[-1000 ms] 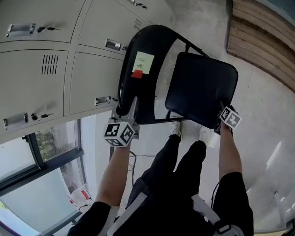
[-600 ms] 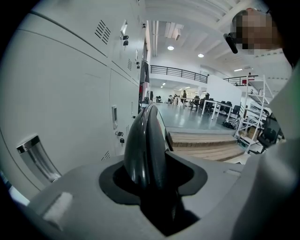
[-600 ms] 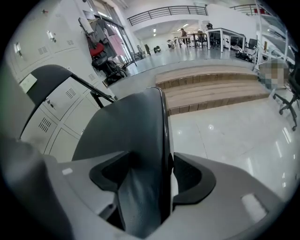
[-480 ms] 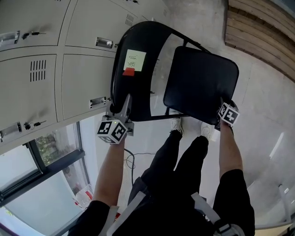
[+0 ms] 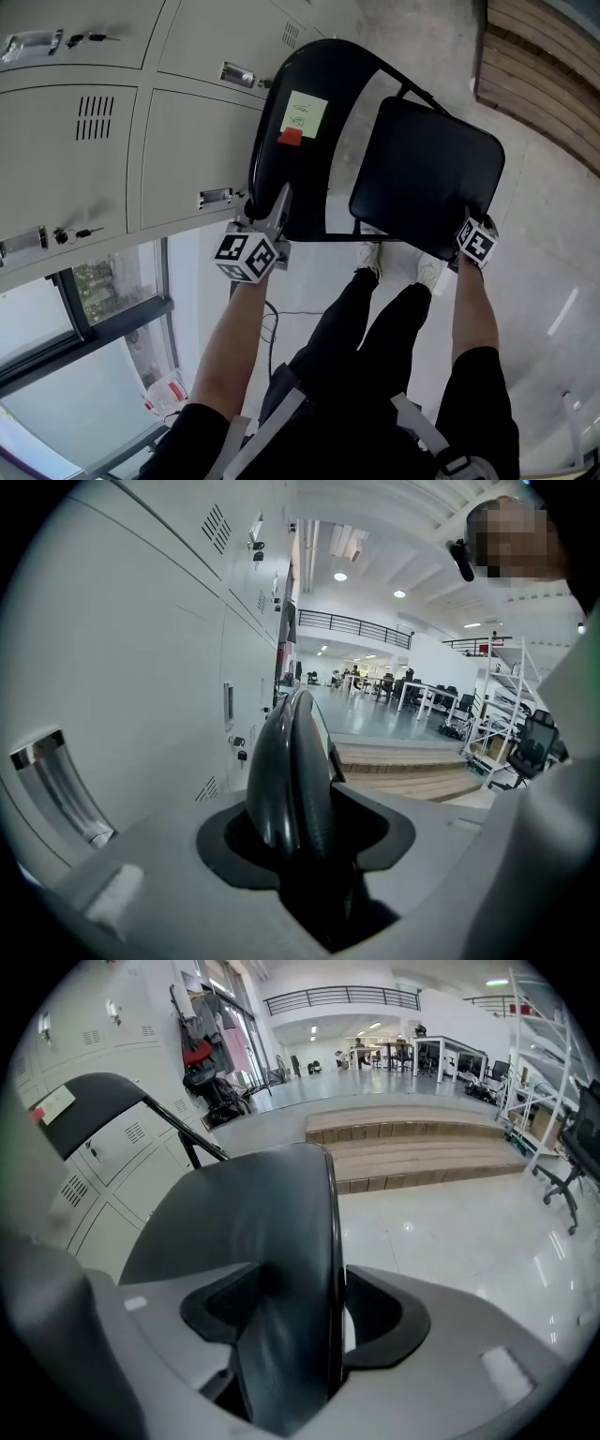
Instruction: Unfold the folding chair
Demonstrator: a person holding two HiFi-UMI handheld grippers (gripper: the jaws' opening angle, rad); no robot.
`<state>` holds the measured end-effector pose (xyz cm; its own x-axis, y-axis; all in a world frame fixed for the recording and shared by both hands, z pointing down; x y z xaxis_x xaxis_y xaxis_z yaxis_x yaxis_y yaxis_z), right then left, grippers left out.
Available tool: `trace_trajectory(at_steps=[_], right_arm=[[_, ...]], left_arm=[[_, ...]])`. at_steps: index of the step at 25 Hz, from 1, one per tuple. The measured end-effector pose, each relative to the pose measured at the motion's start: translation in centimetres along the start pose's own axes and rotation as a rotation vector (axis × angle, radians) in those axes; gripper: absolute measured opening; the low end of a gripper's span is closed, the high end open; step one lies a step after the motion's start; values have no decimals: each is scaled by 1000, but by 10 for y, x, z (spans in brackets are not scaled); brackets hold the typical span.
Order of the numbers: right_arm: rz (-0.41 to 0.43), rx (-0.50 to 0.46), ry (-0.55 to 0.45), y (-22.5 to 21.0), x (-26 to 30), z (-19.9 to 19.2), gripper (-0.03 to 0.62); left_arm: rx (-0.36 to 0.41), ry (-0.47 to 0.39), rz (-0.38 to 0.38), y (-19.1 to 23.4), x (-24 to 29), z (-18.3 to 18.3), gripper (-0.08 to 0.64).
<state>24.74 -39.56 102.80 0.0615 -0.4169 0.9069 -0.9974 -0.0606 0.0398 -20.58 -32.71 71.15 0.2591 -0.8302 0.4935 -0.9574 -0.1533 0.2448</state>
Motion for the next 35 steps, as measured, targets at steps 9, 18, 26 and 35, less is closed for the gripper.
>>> trace_trajectory(at_steps=[9, 18, 26, 35], right_arm=[[11, 34, -99, 10, -22, 26, 288], [177, -111, -205, 29, -123, 63, 277], [303, -182, -275, 40, -223, 117, 216], [499, -149, -499, 29, -345, 183, 124]], left_arm=[[92, 114, 41, 2, -3, 4, 235], [178, 188, 137, -10, -43, 29, 245], [75, -44, 238, -55, -105, 74, 244], [11, -261, 164, -95, -154, 116, 129]])
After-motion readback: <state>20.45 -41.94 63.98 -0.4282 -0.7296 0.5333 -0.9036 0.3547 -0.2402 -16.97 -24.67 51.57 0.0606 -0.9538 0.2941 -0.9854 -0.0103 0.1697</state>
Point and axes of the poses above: the fingertips, and each gripper's own axes: x forward along the fingers, y to its left, z out of its top, the point moved 4 cm from there along -x, backward along the fingers, and after that the axes turned 13 degrees about -z, right-handed, at the moved point
